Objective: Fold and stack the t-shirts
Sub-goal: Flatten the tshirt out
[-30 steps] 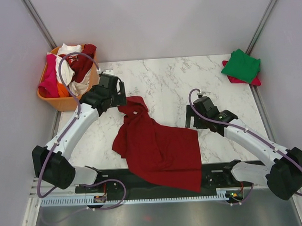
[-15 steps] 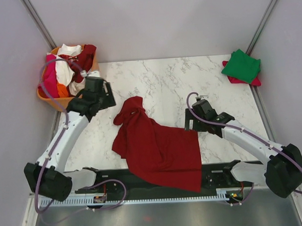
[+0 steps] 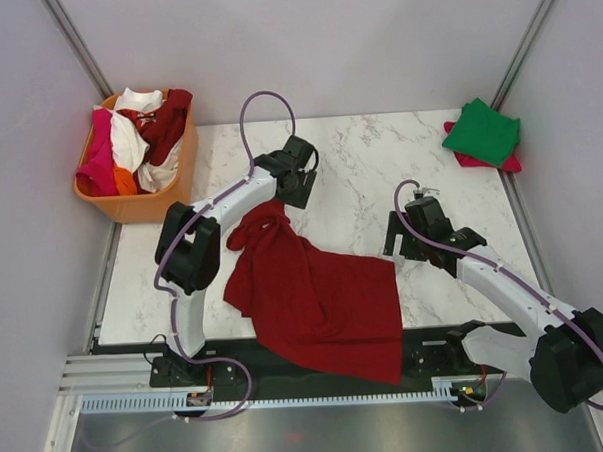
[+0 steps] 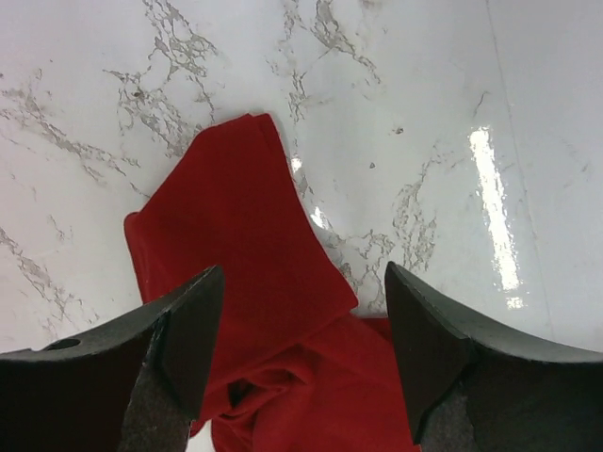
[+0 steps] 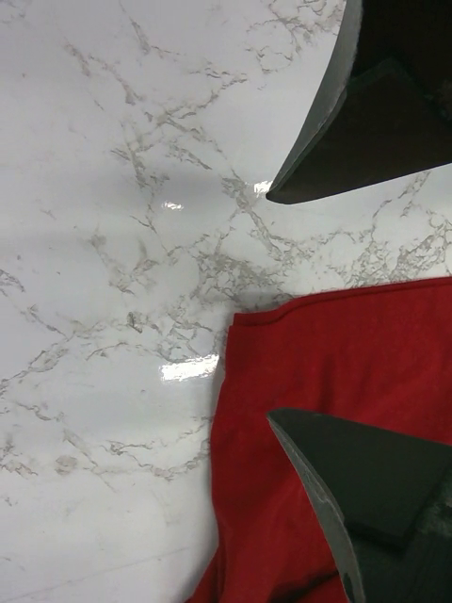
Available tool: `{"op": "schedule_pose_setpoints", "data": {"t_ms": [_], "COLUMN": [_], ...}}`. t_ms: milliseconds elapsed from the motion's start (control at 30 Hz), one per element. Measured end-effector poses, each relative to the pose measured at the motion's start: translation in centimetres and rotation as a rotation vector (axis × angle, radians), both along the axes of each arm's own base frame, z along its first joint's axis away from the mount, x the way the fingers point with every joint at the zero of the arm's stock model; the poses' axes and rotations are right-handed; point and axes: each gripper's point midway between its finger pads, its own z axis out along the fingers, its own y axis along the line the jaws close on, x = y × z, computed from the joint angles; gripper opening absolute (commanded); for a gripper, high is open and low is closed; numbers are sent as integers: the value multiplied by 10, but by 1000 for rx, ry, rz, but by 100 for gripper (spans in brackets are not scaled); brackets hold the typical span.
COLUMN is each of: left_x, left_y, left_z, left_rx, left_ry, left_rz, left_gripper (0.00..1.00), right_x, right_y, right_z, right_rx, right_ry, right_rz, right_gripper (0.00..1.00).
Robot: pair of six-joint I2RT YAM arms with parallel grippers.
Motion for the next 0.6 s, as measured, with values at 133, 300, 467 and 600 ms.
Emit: {"op": "schedule_pose_setpoints", "data": {"t_ms": [133,300,467,600], "left_x": [-1,-1,-8,-17], "left_y": [8,22,29,29], "left_z": [-7,-6,-15,-24], "left_rx": [77,144,184,206], "left_ry": [9,2,28,52], "left_rz": [-5,13,16,4], "left_gripper": [75,68,62,53], "right_x": [0,0,1,1], "right_y": [-1,-1,-3,-3], "right_z": [-1,-6,-7,-7], "right_rx": [3,2,7,14], "right_ry": [7,29,35,35], "right_rz": [7,20,16,19], "right_gripper": [98,98,98,98]}}
